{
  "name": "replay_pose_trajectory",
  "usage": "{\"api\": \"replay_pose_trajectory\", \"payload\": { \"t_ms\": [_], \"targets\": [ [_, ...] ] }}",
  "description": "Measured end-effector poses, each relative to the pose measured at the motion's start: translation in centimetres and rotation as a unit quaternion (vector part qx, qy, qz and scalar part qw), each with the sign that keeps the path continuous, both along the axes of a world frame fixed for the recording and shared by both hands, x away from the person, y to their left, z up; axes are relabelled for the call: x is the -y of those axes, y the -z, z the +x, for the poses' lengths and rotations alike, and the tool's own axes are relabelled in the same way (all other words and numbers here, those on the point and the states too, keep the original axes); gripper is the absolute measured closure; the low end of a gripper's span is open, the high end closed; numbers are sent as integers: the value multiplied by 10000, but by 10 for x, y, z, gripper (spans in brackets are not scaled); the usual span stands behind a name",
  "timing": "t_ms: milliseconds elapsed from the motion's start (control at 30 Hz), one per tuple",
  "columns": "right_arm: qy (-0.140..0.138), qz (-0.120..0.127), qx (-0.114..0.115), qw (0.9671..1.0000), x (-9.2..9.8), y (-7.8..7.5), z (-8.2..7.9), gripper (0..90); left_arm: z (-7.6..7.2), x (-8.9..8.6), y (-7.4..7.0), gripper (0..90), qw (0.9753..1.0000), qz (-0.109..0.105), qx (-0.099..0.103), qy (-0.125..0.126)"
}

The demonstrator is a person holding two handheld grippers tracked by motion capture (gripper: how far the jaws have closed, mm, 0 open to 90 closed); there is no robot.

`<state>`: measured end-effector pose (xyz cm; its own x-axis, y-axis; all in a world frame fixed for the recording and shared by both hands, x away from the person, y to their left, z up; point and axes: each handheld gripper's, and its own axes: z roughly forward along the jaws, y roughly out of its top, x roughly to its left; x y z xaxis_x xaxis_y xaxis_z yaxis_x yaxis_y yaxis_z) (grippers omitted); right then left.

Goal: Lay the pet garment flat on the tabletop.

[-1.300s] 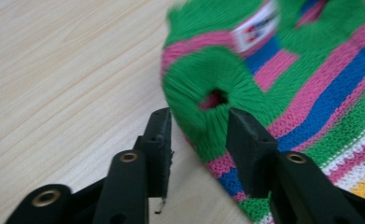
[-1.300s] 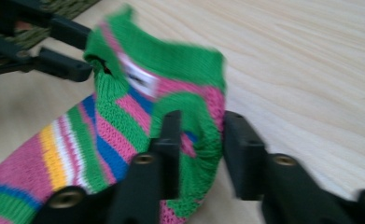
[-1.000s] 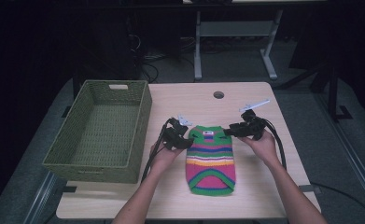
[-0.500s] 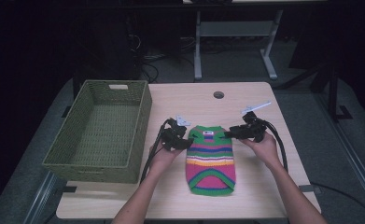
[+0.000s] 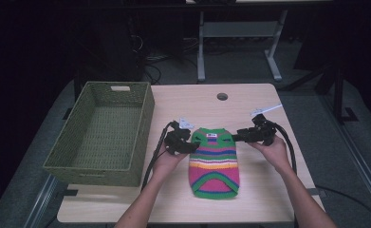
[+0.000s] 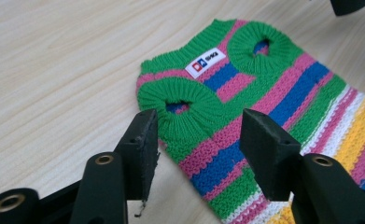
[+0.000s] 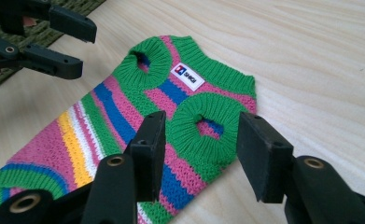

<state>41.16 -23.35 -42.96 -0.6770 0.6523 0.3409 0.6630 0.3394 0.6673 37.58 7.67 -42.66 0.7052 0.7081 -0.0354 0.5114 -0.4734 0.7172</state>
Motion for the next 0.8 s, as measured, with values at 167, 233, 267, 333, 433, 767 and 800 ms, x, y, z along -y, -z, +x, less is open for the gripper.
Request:
{"api": "replay_pose_trajectory", "payload": {
  "t_ms": [167, 233, 267, 333, 433, 767, 800],
  "targets": [
    [-9, 129, 4, 9999, 6, 1, -1, 501, -3, -3, -2, 449, 10000, -78, 18, -18],
    [-51, 184, 8, 9998, 7, 1, -2, 494, -5, -3, -2, 441, 10000, -83, 48, 12],
    [-58, 173, 2, 9998, 7, 0, -2, 491, -6, -4, -2, 438, 9999, -90, 56, 22],
    [-81, 183, -4, 9998, 7, 0, -4, 486, -7, -5, -2, 435, 9999, -84, 67, 33],
    [-138, 197, 17, 9997, 8, 1, -7, 471, -7, -7, -2, 423, 10000, -75, 42, 42],
    [-244, 178, 5, 9995, 11, 3, -12, 462, -12, -11, -1, 415, 9998, -197, -21, 27],
    [-244, 178, 5, 9995, 11, 3, -12, 462, -12, -11, -1, 415, 9998, -193, -8, 51]
  ]
}}
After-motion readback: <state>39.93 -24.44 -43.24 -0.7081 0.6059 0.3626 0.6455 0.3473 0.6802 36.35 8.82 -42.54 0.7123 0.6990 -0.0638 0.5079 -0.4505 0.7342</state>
